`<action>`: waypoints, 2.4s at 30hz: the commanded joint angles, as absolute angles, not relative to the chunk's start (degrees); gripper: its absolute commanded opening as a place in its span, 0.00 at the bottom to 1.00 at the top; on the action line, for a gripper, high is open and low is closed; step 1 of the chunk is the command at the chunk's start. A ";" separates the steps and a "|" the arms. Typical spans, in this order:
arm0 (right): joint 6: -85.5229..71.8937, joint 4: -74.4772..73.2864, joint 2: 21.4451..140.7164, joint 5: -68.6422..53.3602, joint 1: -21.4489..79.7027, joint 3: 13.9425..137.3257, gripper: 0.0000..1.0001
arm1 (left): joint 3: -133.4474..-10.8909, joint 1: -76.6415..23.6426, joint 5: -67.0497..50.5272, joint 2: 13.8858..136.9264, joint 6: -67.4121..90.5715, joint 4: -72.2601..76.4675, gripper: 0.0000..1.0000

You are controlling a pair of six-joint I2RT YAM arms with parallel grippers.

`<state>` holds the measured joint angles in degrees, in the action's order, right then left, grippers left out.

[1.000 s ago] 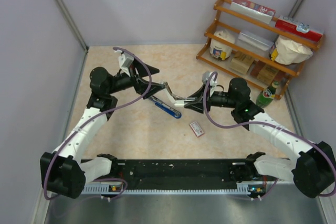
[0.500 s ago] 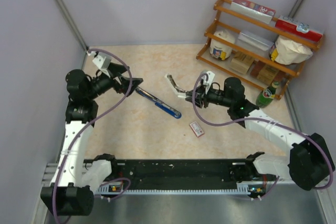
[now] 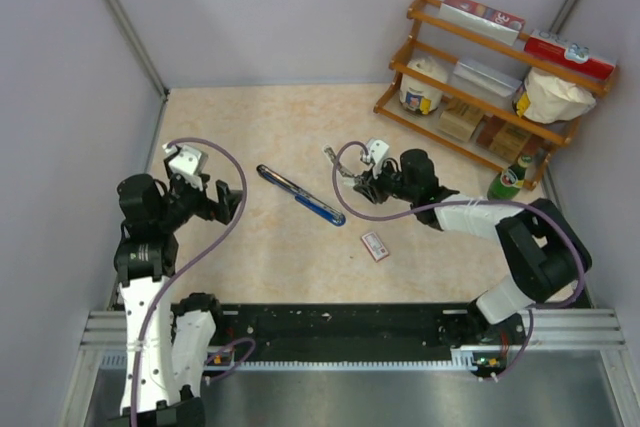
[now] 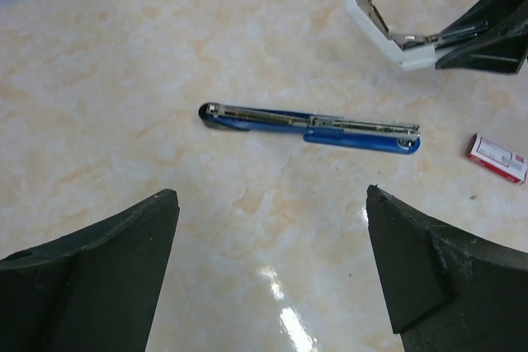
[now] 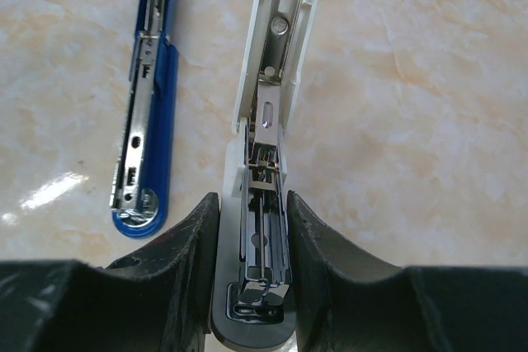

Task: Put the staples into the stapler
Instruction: Place the stapler at the center of the board.

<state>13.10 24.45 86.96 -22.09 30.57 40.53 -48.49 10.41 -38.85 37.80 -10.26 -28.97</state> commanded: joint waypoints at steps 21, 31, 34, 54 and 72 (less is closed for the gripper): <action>11.08 26.72 96.41 -3.70 30.58 48.16 0.00 | -45.00 11.25 -36.39 34.01 -12.75 -31.20 0.99; 10.11 21.90 98.17 -1.49 31.38 50.27 0.00 | -44.47 11.16 -36.21 34.19 -13.09 -30.59 0.99; 9.49 19.52 98.44 -1.41 31.73 51.24 0.00 | -44.47 11.16 -36.30 34.19 -13.10 -30.67 0.99; 9.93 14.51 98.79 -0.18 33.84 52.21 0.08 | -44.21 11.08 -36.39 33.40 -13.09 -30.59 0.99; 9.23 8.70 100.19 -0.18 33.93 54.23 0.22 | -44.03 11.08 -36.21 33.31 -12.92 -30.23 0.99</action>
<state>10.26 11.57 99.09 -0.27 33.23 51.86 -44.42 10.85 -36.32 33.89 -12.25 -33.01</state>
